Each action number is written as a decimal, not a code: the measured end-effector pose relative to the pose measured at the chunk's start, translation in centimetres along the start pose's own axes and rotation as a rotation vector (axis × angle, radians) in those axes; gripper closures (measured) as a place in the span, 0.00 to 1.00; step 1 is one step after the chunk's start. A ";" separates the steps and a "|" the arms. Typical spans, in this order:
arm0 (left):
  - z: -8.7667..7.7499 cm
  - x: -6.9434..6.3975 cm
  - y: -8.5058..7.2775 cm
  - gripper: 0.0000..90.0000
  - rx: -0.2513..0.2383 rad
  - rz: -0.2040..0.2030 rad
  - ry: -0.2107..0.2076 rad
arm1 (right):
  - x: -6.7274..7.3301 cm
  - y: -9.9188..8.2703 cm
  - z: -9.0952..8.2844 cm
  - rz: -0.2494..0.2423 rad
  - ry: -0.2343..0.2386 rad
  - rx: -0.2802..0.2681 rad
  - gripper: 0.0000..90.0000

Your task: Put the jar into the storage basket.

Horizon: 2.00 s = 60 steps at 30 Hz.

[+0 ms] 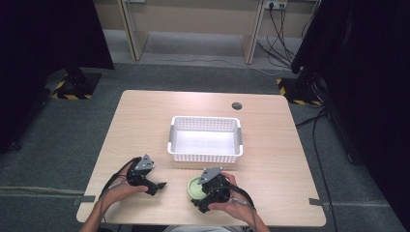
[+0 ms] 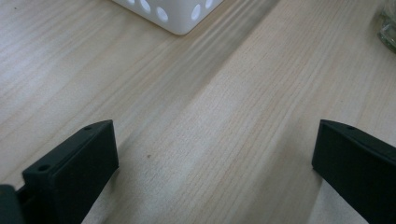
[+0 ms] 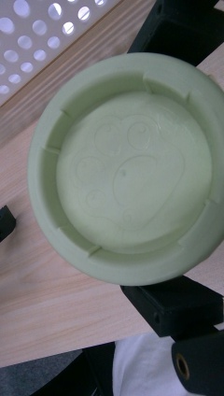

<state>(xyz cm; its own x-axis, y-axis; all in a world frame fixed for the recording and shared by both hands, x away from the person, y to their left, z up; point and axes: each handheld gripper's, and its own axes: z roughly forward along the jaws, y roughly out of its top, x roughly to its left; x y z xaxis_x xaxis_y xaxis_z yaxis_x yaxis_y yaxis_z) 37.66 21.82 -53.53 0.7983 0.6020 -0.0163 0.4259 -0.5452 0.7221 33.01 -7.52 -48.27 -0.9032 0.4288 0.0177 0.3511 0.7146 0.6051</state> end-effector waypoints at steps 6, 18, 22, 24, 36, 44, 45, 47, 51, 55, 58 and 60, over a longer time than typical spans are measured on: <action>0.0 0.0 0.0 0.00 0.000 0.000 0.000 | -0.2 0.1 -0.2 0.009 -0.004 0.001 0.12; 0.0 0.0 0.0 0.00 0.000 0.000 0.000 | -0.6 1.0 -1.3 0.003 -0.002 -0.027 0.12; 0.0 0.0 0.0 0.00 0.000 0.000 0.000 | -0.8 1.5 -1.5 0.001 0.008 -0.026 0.12; 0.0 0.0 0.0 0.00 0.000 0.000 0.000 | -1.0 1.8 -1.5 0.005 0.010 -0.028 0.12; 0.0 0.0 0.0 0.00 0.000 0.000 0.000 | -1.4 3.5 -1.8 -0.008 0.015 -0.037 0.12; 0.0 0.0 0.0 0.00 0.000 0.000 0.000 | -1.9 4.4 -2.2 -0.003 0.019 -0.046 0.12; 0.0 0.0 0.0 0.00 0.000 0.000 0.000 | -1.9 4.4 -2.2 -0.001 0.021 -0.047 0.12; 0.0 0.0 0.0 0.00 0.001 0.002 0.000 | -2.0 4.6 -2.3 -0.006 0.022 -0.045 0.12; 0.0 0.0 0.0 0.00 0.001 0.002 0.000 | -2.2 5.0 -2.4 -0.004 0.023 -0.044 0.12; 0.0 0.0 0.0 0.00 0.000 0.000 0.000 | -2.6 5.4 -2.6 -0.001 0.018 -0.046 0.12; 0.0 0.0 0.0 0.00 0.000 0.000 0.000 | -2.7 5.7 -2.7 0.003 0.022 -0.045 0.12; 0.0 0.0 0.0 0.00 0.000 0.000 0.000 | -2.8 6.0 -2.8 0.003 0.023 -0.045 0.12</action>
<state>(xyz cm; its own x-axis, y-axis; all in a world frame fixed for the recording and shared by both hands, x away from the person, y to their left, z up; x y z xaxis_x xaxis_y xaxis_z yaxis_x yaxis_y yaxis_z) 37.66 21.83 -53.53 0.7985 0.6018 -0.0162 0.4256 -0.5453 0.7222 36.94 -6.03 -42.43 -0.9079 0.4175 0.0378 0.3428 0.6876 0.6401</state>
